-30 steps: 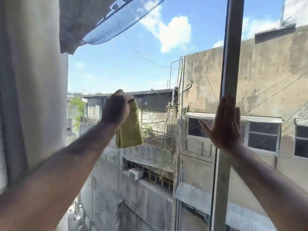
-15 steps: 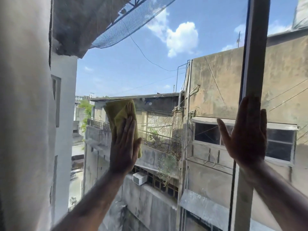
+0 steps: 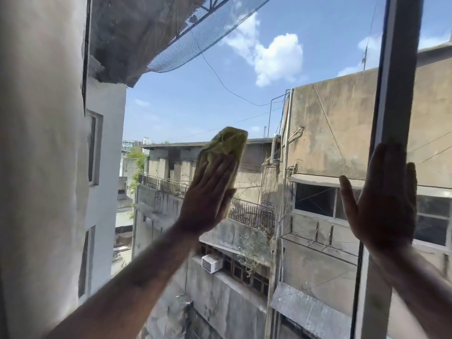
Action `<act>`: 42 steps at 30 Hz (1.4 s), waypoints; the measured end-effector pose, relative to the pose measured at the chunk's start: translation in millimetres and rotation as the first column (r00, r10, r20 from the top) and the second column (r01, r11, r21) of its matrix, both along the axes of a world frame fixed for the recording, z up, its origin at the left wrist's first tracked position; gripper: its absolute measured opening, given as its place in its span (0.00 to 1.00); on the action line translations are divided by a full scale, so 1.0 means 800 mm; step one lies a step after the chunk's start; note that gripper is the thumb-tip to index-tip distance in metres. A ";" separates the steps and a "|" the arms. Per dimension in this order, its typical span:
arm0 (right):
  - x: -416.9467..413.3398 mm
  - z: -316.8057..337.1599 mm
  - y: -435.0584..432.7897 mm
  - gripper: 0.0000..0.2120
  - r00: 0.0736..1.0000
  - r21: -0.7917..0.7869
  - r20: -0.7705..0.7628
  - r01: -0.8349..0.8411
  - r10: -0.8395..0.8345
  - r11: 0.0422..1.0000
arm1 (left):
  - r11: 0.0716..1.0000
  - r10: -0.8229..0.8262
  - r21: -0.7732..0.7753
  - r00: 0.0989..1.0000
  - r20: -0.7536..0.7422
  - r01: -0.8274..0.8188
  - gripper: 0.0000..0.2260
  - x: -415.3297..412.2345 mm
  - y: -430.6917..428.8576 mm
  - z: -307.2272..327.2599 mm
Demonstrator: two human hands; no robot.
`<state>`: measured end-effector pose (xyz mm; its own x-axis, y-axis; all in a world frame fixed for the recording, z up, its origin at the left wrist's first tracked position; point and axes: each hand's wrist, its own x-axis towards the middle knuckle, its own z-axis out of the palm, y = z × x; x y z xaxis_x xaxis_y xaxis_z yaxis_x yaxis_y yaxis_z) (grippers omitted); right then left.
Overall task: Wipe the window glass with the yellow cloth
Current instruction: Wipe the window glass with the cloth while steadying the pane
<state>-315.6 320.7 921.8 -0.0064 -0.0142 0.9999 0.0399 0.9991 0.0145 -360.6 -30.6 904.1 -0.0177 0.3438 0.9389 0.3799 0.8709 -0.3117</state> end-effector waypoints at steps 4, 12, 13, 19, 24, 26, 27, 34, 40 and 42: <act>0.000 -0.001 -0.001 0.40 1.000 0.002 -0.006 -0.002 0.002 1.000 | 0.892 -0.028 0.451 0.999 0.039 0.007 0.25 0.008 0.013 0.049; 0.002 -0.001 -0.001 0.39 1.000 -0.002 -0.008 -0.020 0.020 1.000 | 0.997 0.005 0.075 1.000 0.011 -0.005 0.24 0.005 -0.007 0.037; 0.002 -0.001 -0.001 0.39 1.000 0.001 -0.011 -0.018 0.018 1.000 | 0.976 -0.005 0.216 1.000 0.015 0.002 0.24 0.006 -0.008 0.055; 0.003 -0.001 0.001 0.39 1.000 0.003 -0.003 -0.022 0.022 1.000 | 0.991 -0.003 0.132 0.999 0.046 -0.003 0.24 0.015 0.001 -0.004; 0.003 0.000 -0.002 0.40 1.000 -0.006 0.001 -0.020 0.020 1.000 | 0.997 0.065 0.042 0.998 -0.015 -0.064 0.23 0.019 -0.019 0.029; 0.002 0.000 -0.001 0.40 1.000 -0.002 0.001 -0.015 0.015 1.000 | 0.993 0.060 0.106 0.998 -0.015 -0.058 0.24 0.015 -0.003 0.075; 0.002 0.000 0.001 0.40 1.000 0.001 0.001 -0.011 0.011 1.000 | 0.990 0.059 0.127 0.998 -0.017 -0.057 0.24 0.014 0.003 0.088; 0.002 -0.001 0.000 0.40 1.000 0.002 0.004 -0.011 0.011 1.000 | 0.991 0.076 0.113 0.997 0.004 -0.076 0.23 0.016 -0.028 -0.027; 0.003 0.000 -0.002 0.42 1.000 -0.014 0.021 -0.012 0.012 1.000 | 0.993 0.061 0.102 0.995 -0.075 -0.053 0.21 0.009 -0.003 0.066; 0.004 -0.002 -0.001 0.42 1.000 -0.009 0.028 -0.009 0.010 1.000 | 0.991 0.069 0.121 0.995 -0.067 -0.061 0.22 0.007 0.007 0.086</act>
